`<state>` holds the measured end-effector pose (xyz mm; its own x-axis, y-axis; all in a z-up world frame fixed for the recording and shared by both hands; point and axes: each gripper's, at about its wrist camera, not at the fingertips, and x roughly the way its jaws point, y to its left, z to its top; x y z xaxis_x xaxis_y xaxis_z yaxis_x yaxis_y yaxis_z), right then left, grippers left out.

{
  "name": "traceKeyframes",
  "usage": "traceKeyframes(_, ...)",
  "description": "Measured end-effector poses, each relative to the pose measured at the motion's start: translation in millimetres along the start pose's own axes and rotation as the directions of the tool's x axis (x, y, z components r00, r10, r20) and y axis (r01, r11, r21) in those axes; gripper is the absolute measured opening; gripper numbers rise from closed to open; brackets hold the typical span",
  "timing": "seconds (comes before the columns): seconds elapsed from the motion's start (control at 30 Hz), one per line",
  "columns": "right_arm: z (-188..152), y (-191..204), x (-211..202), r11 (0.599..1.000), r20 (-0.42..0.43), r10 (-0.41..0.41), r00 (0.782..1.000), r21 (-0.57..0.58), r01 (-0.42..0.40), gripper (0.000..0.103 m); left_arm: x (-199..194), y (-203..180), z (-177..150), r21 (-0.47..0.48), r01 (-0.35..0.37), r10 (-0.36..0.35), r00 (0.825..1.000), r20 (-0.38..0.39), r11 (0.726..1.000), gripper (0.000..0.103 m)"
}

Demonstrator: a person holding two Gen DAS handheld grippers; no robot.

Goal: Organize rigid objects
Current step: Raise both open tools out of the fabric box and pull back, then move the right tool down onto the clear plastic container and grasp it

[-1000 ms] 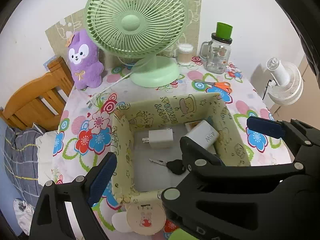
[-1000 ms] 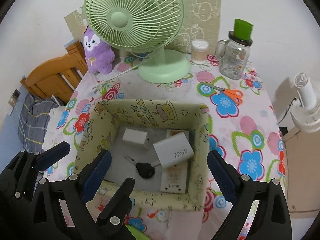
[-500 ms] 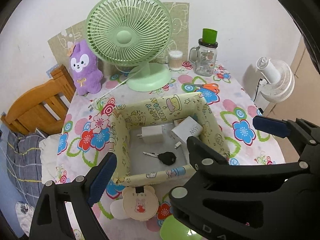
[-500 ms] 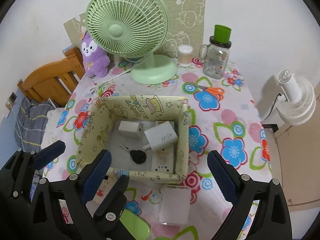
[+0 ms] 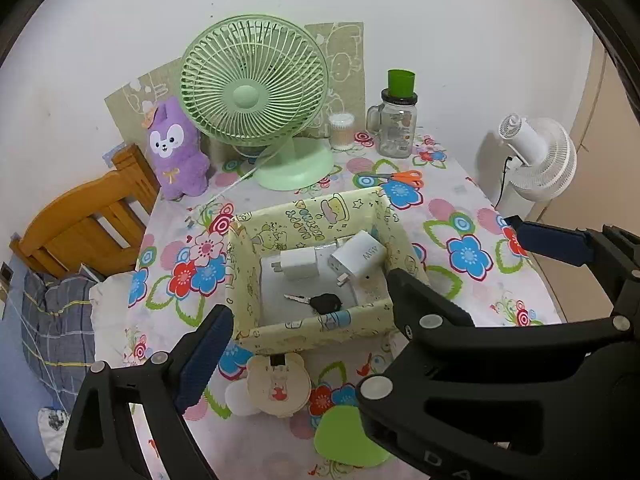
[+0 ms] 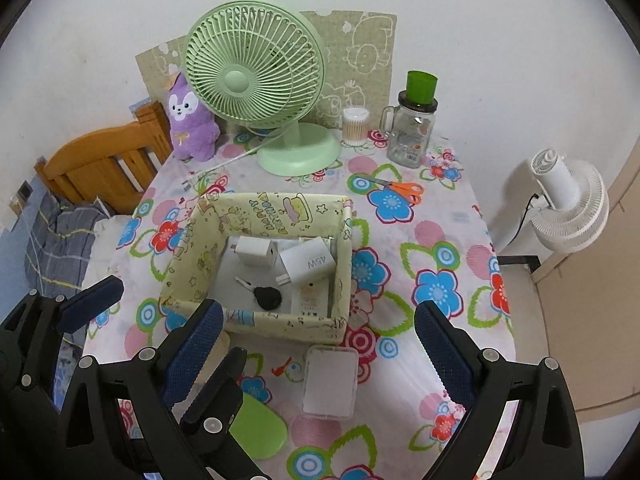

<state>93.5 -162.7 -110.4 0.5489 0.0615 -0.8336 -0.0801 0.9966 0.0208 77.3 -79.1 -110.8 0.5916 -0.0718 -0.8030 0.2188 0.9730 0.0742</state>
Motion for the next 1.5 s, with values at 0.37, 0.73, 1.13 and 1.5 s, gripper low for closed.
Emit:
traceKeyframes(0.37, -5.8, 5.1, -21.1, 0.999, 0.026, -0.027, 0.999, -0.042, 0.028, 0.098, -17.0, -1.9, -7.4, 0.011, -0.033, 0.033, 0.999, 0.008, 0.999, 0.097)
traceKeyframes(0.73, -17.2, 7.9, -38.9, 0.998, 0.046, -0.04, 0.998, -0.04, 0.042, 0.098, -33.4, -4.2, -16.7, 0.019, -0.04, 0.039, 0.999, 0.025, 0.999, 0.097)
traceKeyframes(1.13, -39.9, 9.0, -34.2, 0.998, 0.01, -0.058, 0.998, -0.022, 0.058, 0.098, -35.1, -7.3, -39.3, 0.022, -0.03, 0.029, 0.999, 0.017, 0.999, 0.097)
traceKeyframes(1.5, -62.5, 10.8, -17.3, 0.999, -0.025, -0.048, 0.999, -0.01, 0.048, 0.098, -23.6, -5.5, -62.4, 0.004, -0.049, 0.049, 0.999, -0.007, 0.999, 0.097)
